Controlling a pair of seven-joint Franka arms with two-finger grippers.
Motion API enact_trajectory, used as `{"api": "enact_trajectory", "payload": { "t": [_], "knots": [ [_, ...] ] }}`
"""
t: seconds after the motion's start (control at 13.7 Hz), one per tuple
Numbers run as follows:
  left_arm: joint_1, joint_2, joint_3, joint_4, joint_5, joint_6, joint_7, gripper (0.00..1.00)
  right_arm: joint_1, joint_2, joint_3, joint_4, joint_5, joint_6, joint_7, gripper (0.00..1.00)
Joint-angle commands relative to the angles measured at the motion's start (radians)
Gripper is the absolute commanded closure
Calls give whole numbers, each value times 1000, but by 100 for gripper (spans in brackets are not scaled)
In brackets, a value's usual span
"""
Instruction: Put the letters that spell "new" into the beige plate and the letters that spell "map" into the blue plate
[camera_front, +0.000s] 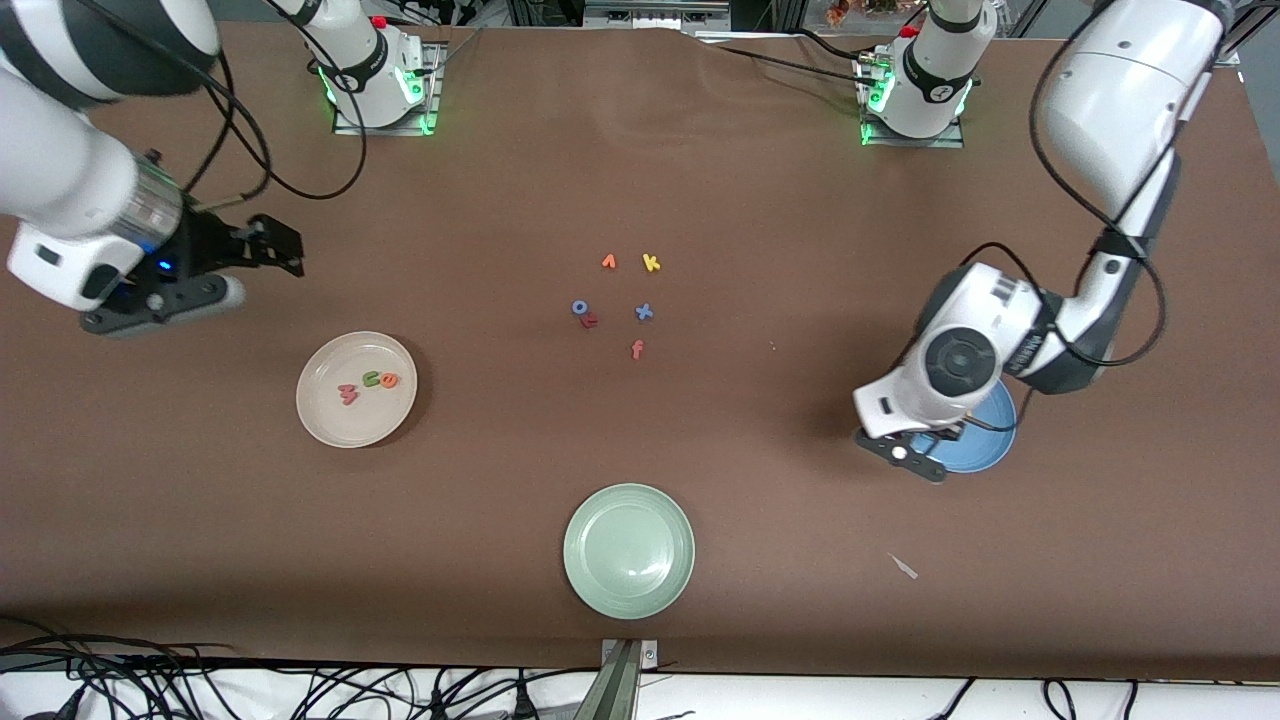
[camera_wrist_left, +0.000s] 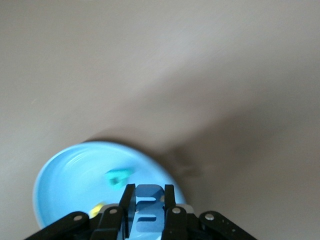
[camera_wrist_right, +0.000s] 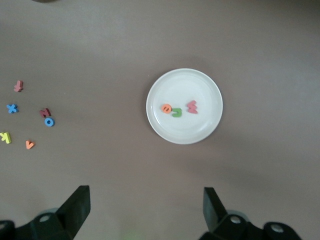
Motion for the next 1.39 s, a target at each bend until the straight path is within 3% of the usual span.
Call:
{"api": "enact_trajectory", "payload": {
  "t": [0.0, 0.07, 0.15, 0.22, 0.37, 0.8, 1.1, 1.32],
  "knots": [
    [63, -12, -14, -45, -66, -20, 85, 98, -79, -57, 69, -57, -10, -13, 10, 0],
    [68, -21, -14, -61, -90, -44, 83, 95, -77, -57, 69, -56, -10, -25, 13, 0],
    [68, -27, -14, -61, -98, -85, 82, 70, -77, -49, 69, -48, -9, -43, 15, 0],
    [69, -27, -13, -59, -98, -105, 80, 1, -79, -49, 64, -50, -7, -50, 23, 0],
    [87, -32, -14, -44, -98, -121, 87, 0, -79, -48, 64, -50, -13, -62, 20, 0],
    [88, -190, -16, 66, -175, -138, 88, 0, -79, -48, 40, -42, -42, -85, 21, 0],
    [97, -230, -1, 275, -281, -374, 96, 0, -79, -48, 40, -28, -39, -85, 21, 0],
    [74, -352, 65, 293, -404, -411, 91, 0, -83, -48, 38, -4, -36, -84, 24, 0]
  ]
}}
